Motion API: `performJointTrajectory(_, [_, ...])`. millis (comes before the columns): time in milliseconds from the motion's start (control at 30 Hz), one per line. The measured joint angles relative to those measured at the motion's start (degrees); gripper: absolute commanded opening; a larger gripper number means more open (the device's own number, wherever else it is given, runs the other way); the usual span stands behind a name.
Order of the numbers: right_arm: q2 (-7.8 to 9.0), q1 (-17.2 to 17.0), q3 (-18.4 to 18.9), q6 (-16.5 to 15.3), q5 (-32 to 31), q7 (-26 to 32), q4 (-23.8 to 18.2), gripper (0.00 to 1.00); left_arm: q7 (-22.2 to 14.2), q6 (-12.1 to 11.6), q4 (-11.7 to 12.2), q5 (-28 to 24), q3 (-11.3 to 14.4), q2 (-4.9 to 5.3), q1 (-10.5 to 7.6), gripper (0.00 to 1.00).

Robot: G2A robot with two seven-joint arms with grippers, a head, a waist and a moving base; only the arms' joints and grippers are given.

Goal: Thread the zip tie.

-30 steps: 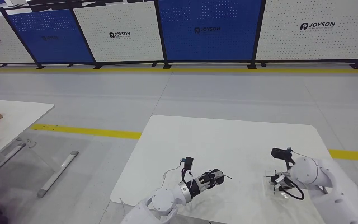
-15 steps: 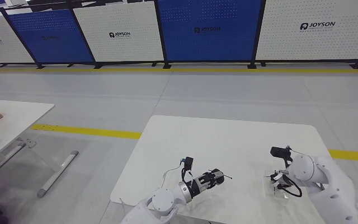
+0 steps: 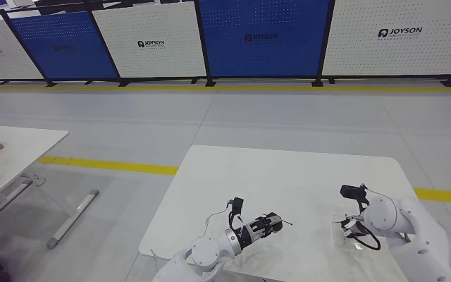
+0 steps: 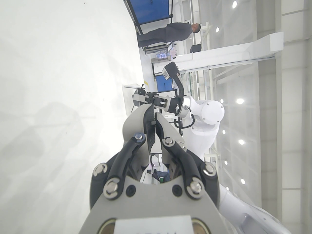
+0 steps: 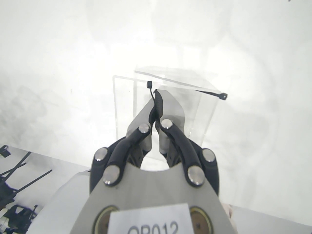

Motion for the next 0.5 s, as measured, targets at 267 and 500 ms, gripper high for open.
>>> performJointTrajectory(267, [1.74, -7.1, 8.3, 0.0, -0.7, 0.0, -9.0, 0.0, 0.0, 0.0, 0.0, 0.0, 0.0, 0.0, 0.0, 0.0])
performJointTrajectory(500, [1.42, -16.1, 17.9, 0.0, 0.3, -8.7, -17.7, 0.0, 0.0, 0.0, 0.0, 0.0, 0.0, 0.0, 0.0, 0.0])
